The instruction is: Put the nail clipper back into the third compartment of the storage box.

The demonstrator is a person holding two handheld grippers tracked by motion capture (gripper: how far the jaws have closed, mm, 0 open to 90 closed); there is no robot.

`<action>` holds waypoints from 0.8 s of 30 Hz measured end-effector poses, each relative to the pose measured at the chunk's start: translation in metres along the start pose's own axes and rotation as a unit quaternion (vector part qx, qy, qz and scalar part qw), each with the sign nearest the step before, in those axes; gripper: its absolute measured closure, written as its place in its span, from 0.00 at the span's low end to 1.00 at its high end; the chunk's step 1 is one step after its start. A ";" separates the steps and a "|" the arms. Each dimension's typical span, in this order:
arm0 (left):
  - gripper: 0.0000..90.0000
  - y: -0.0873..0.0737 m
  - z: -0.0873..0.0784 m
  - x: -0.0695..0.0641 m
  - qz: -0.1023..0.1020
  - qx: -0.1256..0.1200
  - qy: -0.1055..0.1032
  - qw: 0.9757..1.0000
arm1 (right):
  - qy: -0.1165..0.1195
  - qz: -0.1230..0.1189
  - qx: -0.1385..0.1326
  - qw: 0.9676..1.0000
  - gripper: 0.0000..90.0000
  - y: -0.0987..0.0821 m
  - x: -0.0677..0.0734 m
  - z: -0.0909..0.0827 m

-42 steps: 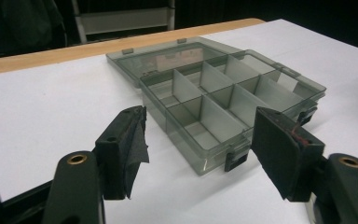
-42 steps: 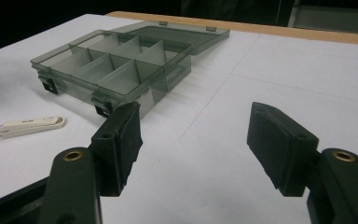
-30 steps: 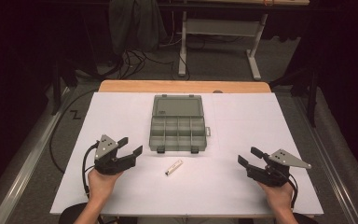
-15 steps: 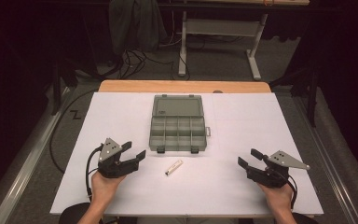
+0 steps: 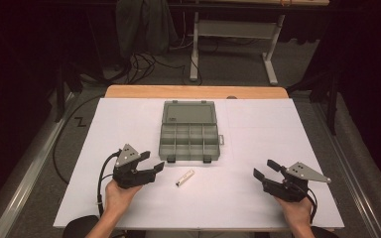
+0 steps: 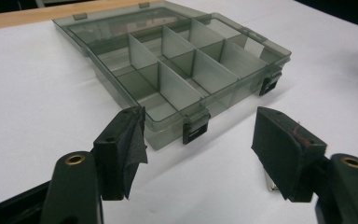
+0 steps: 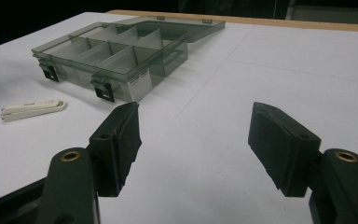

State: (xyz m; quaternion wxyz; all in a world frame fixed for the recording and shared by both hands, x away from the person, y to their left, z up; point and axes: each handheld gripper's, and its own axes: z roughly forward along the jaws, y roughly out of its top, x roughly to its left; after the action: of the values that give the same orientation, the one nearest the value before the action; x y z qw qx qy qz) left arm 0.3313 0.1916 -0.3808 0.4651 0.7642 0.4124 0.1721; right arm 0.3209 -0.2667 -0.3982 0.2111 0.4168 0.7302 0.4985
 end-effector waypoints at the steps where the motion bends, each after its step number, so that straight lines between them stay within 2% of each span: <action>1: 0.38 0.001 0.001 -0.001 0.001 0.006 -0.002 1.000 | 0.001 -0.001 0.000 1.000 0.40 0.000 0.000 0.000; 8: 0.41 0.007 0.011 -0.005 0.012 0.048 -0.005 0.999 | -0.002 0.000 0.001 1.000 0.40 -0.001 0.000 0.000; 13: 0.44 0.009 0.017 -0.007 0.004 0.054 -0.025 0.998 | -0.003 0.000 0.001 1.000 0.40 -0.001 -0.001 0.000; 18: 0.46 0.012 0.023 -0.010 0.006 0.078 -0.027 0.997 | -0.003 0.000 0.001 1.000 0.40 -0.001 -0.001 0.001; 24: 0.47 0.014 0.027 -0.013 0.011 0.094 -0.026 0.995 | -0.003 -0.001 0.001 1.000 0.40 -0.001 -0.001 0.001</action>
State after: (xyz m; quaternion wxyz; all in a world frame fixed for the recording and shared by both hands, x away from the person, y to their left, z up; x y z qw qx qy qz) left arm 0.3481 0.1626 -0.3809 0.3999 0.8135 0.4055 0.1177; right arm 0.3216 -0.2671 -0.3991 0.2137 0.4177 0.7308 0.4958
